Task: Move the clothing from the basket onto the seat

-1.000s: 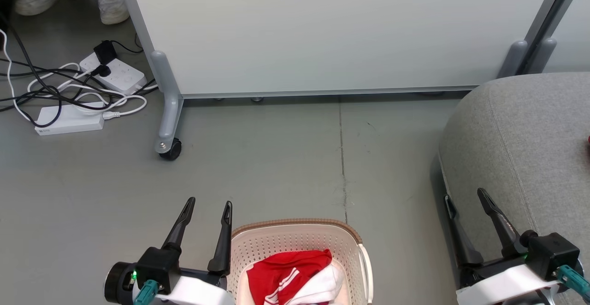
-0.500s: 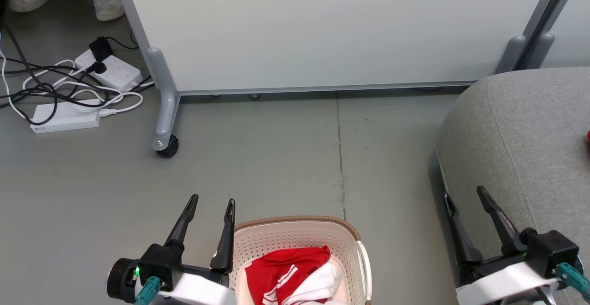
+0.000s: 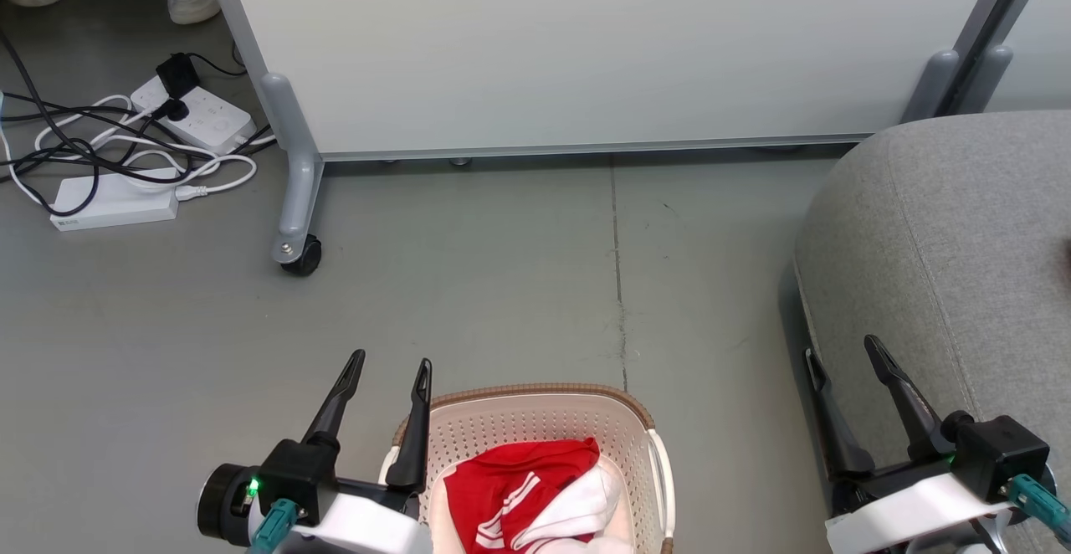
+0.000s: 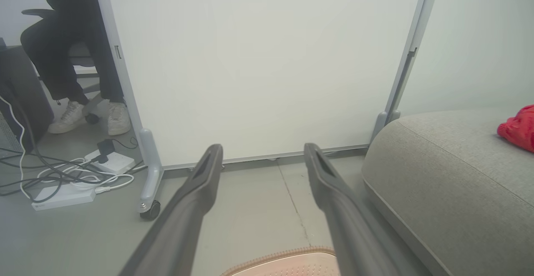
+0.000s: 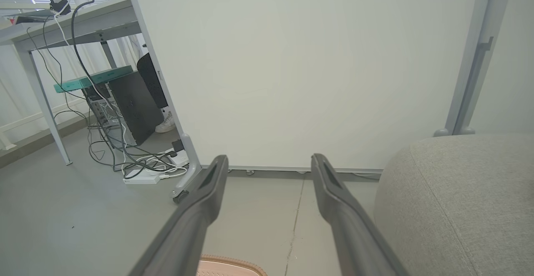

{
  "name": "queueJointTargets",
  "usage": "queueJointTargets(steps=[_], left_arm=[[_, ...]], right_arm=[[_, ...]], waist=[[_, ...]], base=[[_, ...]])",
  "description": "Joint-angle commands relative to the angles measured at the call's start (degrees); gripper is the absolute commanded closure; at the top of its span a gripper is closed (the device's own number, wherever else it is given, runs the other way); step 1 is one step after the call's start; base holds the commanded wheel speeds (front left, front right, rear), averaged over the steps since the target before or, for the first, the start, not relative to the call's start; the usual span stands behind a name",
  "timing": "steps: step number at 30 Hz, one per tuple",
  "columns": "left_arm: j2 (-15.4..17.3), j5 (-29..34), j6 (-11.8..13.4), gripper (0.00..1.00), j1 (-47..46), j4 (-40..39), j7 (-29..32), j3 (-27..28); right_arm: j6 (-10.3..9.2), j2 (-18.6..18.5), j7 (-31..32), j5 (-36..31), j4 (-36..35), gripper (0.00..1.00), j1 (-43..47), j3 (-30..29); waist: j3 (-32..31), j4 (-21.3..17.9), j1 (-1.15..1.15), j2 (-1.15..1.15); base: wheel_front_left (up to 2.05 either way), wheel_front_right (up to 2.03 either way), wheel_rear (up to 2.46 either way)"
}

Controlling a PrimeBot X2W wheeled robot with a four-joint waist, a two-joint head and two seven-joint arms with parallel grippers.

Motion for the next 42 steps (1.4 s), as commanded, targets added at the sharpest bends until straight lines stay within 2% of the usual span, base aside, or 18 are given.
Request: queueJointTargets(steps=[1, 17, 22, 28, 34, 42], left_arm=[[0.2, 0.1, -0.1, 0.0, -1.0, -0.2, 0.0, 0.1], [0.2, -0.5, -0.2, 0.0, -1.8, 0.0, 0.0, -0.7], [0.2, 0.2, -1.0, 0.0, -3.0, 1.7, 0.0, -2.2], [0.2, 3.1, -2.6, 0.0, -7.5, 7.0, 0.0, -6.2], [0.2, 6.7, -3.8, 0.0, -15.0, 14.0, 0.0, -9.8], [1.0, 11.0, -6.2, 0.0, -25.2, 23.6, 0.0, -13.6]], right_arm=[[0.01, -0.2, -0.2, 0.0, -0.1, 0.0, -0.6, -0.1], [0.01, -0.5, -0.2, 0.0, -0.2, 0.0, -1.2, -0.3], [0.01, -0.4, -0.2, -1.2, 0.3, 0.0, -2.0, -1.9], [0.01, -0.2, -0.2, -3.0, -0.4, 0.0, -4.5, -4.7], [0.01, 0.2, -0.2, -3.1, -3.3, 0.0, -6.9, -8.8], [0.01, 1.5, -0.2, -3.0, -7.0, 0.0, -9.6, -10.9]], waist=[[0.1, 0.0, 0.0, 0.0], [1.7, -0.6, 0.0, 0.0], [4.4, -1.3, 0.0, 0.0], [12.1, -3.0, 0.0, 0.0], [22.6, -5.7, 0.0, 0.0], [34.4, -9.6, 0.0, 0.0]], base=[[0.0, 0.0, 0.0], [0.0, 0.0, 0.0], [0.0, 0.0, 0.0], [0.0, 0.0, 0.0], [0.0, 0.0, 0.0], [0.0, 0.0, 0.0]])
